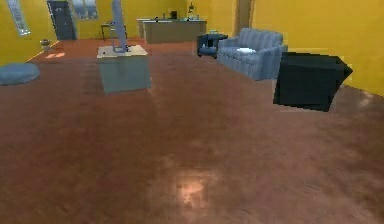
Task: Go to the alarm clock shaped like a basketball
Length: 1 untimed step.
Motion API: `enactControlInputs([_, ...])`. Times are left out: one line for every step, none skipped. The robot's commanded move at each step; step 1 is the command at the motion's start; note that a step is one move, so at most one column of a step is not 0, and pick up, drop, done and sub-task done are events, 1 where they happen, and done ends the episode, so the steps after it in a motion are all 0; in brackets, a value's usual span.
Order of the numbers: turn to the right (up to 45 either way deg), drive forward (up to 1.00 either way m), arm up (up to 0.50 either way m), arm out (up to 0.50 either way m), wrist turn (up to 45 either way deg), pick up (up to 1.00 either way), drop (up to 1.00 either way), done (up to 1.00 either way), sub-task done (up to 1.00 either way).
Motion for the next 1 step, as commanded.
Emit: enactControlInputs([-3.0, 0.0, 0.0, 0.0, 0.0, 0.0, 0.0, 0.0, 0.0])
